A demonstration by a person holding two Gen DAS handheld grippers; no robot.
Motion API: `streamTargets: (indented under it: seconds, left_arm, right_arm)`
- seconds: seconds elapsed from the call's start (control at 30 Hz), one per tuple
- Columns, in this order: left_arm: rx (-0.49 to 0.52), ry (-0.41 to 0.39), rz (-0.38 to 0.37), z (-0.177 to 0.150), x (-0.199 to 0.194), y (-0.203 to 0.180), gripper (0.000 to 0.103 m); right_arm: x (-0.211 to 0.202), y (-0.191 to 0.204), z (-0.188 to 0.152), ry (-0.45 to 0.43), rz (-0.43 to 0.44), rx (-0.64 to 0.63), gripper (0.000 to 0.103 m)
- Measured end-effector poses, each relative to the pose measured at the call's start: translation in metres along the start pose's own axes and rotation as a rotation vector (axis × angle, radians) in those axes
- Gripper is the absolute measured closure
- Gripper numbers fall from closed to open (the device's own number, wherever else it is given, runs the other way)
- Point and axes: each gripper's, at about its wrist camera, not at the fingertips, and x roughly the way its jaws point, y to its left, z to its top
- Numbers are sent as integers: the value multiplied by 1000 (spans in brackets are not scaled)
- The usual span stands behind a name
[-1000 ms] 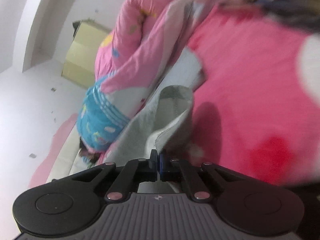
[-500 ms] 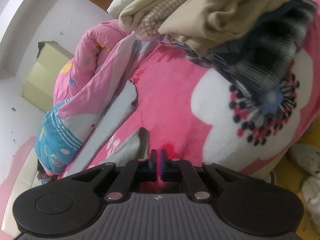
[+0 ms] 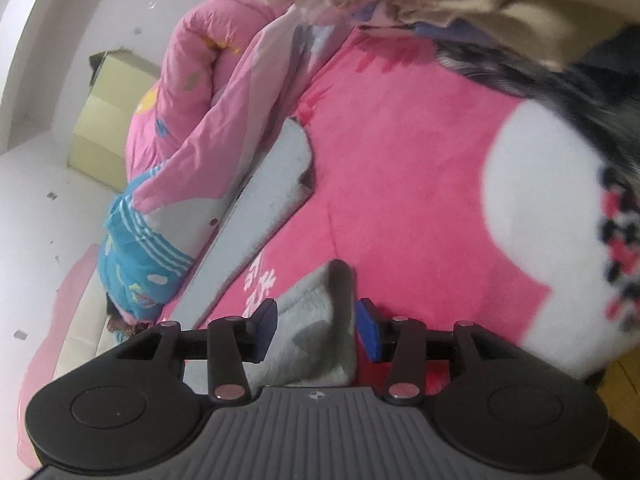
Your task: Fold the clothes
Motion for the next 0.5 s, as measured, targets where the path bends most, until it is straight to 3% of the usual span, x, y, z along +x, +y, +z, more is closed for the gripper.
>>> streamTargets:
  seconds: [0.23,0.4,0.43,0.47,0.5]
  left_arm:
    - [197,-13,78,4,11,-21,69]
    - [274,10,120,-2,23,-21,69]
    - [286,7,124,-5,23,-21,69]
    - [295,3,126,-6,23,-21,69]
    - [303,-1,128,-8,22,-21,69]
  right_arm:
    - [25,-4,20,21,2,-28,56]
    - [45,12,20,57,-46,-225,56]
    - [47,21,15,58,-70,-306,62]
    - [49,30,10,57,-93,-384,83]
    - [51,36,6,55,-107,-433,88]
